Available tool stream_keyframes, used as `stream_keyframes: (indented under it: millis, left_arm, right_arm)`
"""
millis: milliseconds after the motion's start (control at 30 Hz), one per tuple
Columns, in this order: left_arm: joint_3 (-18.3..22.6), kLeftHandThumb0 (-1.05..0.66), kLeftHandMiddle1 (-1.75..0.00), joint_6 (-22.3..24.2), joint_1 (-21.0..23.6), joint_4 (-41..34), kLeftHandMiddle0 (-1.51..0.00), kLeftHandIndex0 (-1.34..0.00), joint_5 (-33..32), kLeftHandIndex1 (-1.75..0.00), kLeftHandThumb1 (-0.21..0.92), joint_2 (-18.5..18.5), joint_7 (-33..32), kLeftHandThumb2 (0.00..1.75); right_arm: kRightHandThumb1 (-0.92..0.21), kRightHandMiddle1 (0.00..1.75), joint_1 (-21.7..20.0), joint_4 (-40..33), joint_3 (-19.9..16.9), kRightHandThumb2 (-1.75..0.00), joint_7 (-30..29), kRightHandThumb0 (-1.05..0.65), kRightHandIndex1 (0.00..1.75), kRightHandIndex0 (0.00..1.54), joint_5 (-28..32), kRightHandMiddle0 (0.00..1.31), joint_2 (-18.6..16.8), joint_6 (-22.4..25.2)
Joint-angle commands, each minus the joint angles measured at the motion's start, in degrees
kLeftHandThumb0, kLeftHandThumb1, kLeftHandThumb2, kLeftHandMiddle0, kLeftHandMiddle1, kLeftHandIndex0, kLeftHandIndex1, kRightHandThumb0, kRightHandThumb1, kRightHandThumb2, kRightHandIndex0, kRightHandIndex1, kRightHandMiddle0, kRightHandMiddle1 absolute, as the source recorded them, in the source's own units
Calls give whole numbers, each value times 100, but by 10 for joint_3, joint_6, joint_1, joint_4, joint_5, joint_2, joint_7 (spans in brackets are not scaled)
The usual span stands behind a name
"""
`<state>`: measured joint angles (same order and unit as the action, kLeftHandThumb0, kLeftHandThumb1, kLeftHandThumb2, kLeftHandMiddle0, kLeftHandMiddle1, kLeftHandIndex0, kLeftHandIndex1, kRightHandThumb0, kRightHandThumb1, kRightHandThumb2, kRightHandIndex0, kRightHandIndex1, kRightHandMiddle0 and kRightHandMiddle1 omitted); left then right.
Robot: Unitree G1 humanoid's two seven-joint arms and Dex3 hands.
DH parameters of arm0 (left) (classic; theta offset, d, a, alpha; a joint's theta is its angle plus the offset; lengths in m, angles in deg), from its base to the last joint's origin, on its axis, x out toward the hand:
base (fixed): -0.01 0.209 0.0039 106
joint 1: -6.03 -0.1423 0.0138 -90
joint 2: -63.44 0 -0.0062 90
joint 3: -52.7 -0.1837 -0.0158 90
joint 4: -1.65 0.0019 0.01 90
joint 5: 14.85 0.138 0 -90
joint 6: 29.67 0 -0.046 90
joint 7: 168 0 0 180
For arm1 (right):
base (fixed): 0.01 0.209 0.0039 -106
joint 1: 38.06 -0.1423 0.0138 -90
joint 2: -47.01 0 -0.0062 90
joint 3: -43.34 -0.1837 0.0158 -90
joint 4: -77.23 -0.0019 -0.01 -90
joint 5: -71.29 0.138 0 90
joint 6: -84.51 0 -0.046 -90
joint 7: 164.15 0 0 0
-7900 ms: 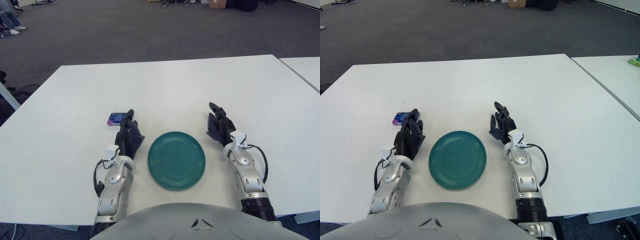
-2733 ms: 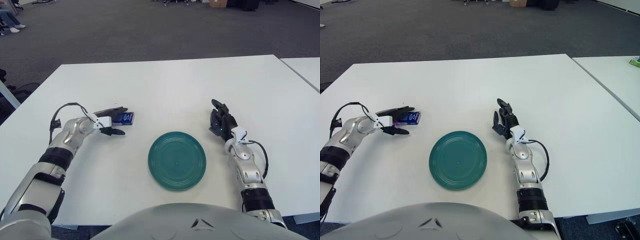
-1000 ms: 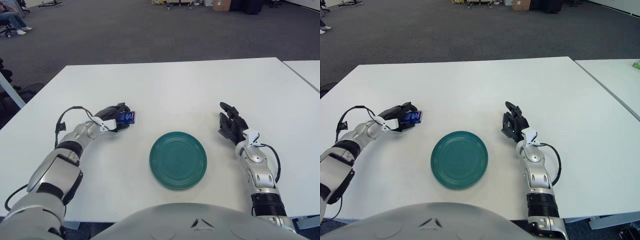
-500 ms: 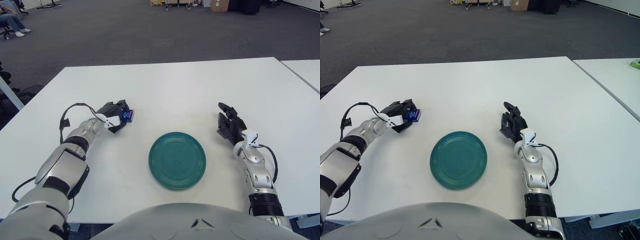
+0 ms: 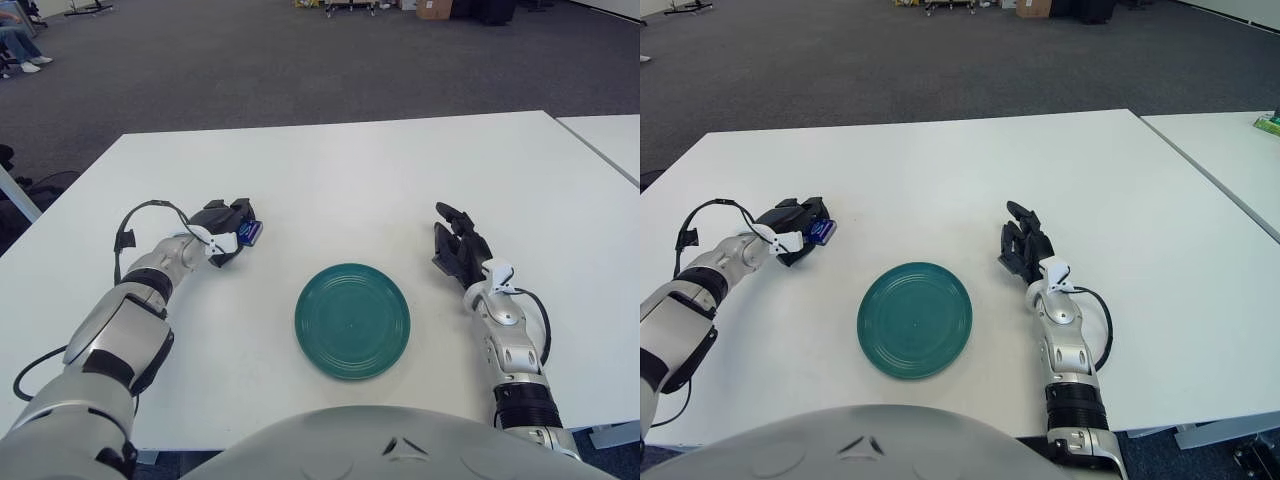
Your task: Put the gum into the plate.
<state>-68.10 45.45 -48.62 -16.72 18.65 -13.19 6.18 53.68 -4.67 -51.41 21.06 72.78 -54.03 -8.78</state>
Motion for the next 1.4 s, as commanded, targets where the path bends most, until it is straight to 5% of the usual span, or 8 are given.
stream_keyframes:
  millis: [0, 200, 333, 600, 933, 1367]
  left_arm:
    - [20, 0, -142, -8, -47, 3, -78, -47, -18, -175, 26, 0, 30, 128]
    - [65, 0, -159, -37, -65, -38, -71, -44, -54, -175, 27, 24, 21, 133]
    - [121, 0, -162, -55, -119, -197, -70, -43, -103, -175, 27, 86, 71, 134]
    - [211, 0, -166, 3, -202, -480, -70, -45, -156, -175, 24, 142, 163, 139]
    - [248, 0, -171, 69, -244, -642, -67, -46, -159, -175, 23, 131, 207, 141]
    - [238, 0, -173, 125, -273, -823, -68, -48, -139, -175, 20, 99, 262, 145]
  right_arm:
    - [-92, 49, -7, 18, -1, -83, 1, -70, 0, 16, 10, 0, -5, 5]
    - [-92, 51, -9, 23, 0, -84, 6, -68, 0, 17, 13, 0, -4, 0]
    - [-92, 52, -6, 19, 3, -85, 8, -67, 1, 18, 14, 0, -6, -1]
    - [-92, 54, -4, 15, 11, -86, 10, -67, 1, 19, 13, 0, -9, -3]
    - [-92, 55, -5, 17, 16, -87, 8, -67, 1, 20, 13, 0, -16, 0]
    - [-92, 55, -2, 8, 21, -87, 7, -66, 1, 20, 12, 0, -17, 8]
